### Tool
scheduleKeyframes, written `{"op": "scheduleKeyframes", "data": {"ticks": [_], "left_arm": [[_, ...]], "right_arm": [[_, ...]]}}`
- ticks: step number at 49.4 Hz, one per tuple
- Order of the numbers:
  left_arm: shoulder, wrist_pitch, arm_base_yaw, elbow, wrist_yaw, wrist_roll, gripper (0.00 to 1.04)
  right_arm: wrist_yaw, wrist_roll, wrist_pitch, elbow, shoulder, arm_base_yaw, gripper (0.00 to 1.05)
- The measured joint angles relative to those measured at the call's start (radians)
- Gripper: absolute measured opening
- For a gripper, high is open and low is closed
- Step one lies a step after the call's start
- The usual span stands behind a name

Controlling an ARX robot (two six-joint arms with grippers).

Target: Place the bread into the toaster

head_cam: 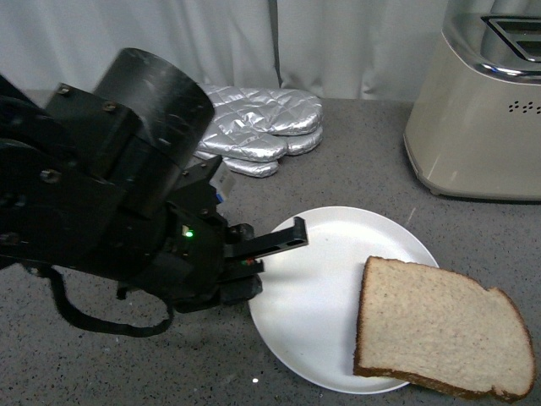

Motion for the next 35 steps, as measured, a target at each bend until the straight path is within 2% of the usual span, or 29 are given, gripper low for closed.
{"op": "scheduleKeyframes", "data": {"ticks": [8, 16, 27, 31, 35], "left_arm": [[0.094, 0.017, -0.077, 0.106, -0.061, -0.116, 0.04], [0.14, 0.01, -0.091, 0.164, -0.09, -0.187, 0.05], [0.131, 0.009, -0.07, 0.157, -0.103, -0.196, 0.4], [0.085, 0.043, -0.019, 0.098, -0.101, -0.193, 0.56], [0.007, 0.091, 0.069, 0.012, -0.09, -0.179, 0.7]], "right_arm": [[0.0, 0.0, 0.0, 0.0, 0.0, 0.0, 0.95], [0.0, 0.0, 0.0, 0.0, 0.0, 0.0, 0.95], [0.0, 0.0, 0.0, 0.0, 0.0, 0.0, 0.95], [0.0, 0.0, 0.0, 0.0, 0.0, 0.0, 0.95], [0.0, 0.0, 0.0, 0.0, 0.0, 0.0, 0.95]]}}
